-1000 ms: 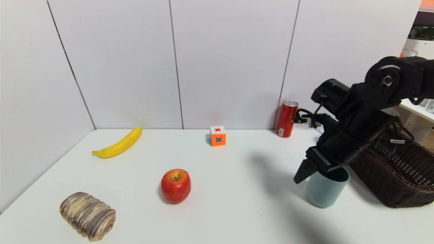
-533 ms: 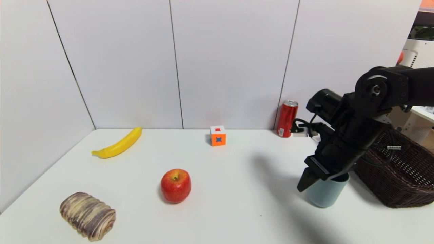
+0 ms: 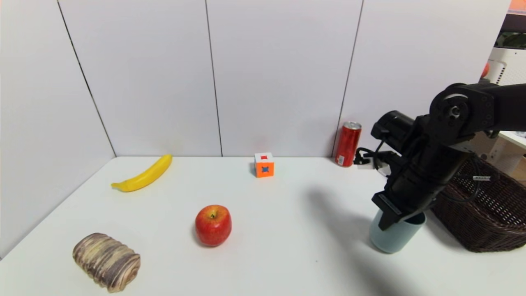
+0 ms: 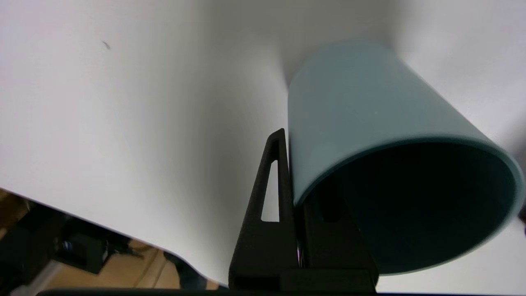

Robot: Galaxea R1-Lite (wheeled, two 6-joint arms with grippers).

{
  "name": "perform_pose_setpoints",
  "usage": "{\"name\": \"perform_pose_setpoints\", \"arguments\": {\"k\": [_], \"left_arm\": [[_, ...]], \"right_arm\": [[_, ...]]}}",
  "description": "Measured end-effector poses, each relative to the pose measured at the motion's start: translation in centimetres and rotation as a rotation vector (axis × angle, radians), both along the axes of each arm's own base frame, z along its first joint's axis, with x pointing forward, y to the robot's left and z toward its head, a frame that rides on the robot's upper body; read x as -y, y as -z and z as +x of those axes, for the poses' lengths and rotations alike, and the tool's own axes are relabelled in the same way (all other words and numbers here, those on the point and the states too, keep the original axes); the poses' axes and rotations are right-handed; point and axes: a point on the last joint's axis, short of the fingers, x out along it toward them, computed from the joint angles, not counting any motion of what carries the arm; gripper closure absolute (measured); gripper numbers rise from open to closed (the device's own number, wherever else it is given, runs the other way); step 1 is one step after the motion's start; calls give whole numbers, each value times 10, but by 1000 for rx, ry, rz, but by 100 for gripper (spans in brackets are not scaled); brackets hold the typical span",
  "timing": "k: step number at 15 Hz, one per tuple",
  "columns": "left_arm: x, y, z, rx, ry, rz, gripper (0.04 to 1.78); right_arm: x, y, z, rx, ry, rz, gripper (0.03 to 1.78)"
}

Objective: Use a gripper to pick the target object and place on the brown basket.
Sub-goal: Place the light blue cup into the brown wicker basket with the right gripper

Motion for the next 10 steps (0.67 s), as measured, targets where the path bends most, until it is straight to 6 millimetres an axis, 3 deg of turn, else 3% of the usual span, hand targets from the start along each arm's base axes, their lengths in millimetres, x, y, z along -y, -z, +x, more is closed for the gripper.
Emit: {"name": "perform_pose_setpoints", "arguments": {"k": [5,10], "left_arm": [[0,0,0,0,-1,0,13],[0,0,0,0,-1,1,13]], "right_arm": [[5,-3,2,22,15,-15,172],[8,-35,4,175,22,-2,172]]}}
